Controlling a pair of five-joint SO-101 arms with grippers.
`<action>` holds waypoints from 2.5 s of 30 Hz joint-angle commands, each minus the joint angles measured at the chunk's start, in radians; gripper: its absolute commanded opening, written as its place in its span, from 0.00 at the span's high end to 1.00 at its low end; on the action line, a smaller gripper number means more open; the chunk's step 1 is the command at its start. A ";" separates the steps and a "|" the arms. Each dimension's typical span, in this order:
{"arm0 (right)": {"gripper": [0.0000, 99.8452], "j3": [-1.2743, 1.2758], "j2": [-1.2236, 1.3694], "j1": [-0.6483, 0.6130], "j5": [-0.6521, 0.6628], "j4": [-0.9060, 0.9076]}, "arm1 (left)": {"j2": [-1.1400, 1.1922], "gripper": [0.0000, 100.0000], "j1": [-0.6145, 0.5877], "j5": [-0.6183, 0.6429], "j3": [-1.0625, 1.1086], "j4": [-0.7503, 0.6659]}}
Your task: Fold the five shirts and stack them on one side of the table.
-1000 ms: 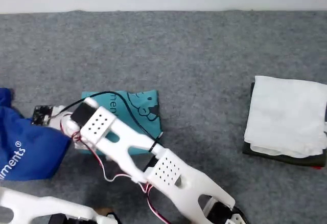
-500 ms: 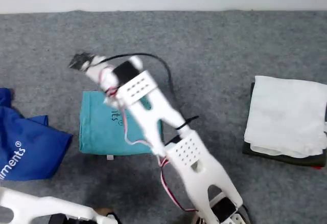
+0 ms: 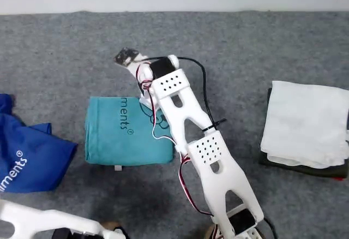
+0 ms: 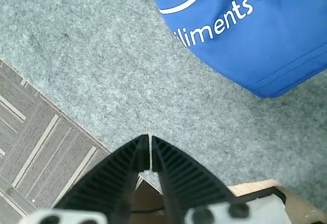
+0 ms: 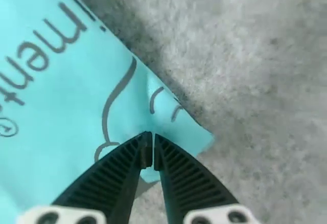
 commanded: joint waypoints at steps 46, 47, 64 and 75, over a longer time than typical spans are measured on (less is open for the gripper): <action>0.98 0.799 -0.243 -0.105 -0.439 0.022 | -0.023 0.98 -0.002 -0.008 0.148 -0.097; 0.98 0.799 -0.246 -0.090 -0.436 0.035 | -0.023 0.98 -0.002 -0.008 0.148 -0.097; 0.99 0.836 -0.440 0.366 0.414 0.027 | -0.023 0.98 0.000 -0.008 0.153 -0.104; 0.99 0.508 -0.343 0.410 0.829 -0.176 | -0.023 0.98 0.000 -0.008 0.163 -0.109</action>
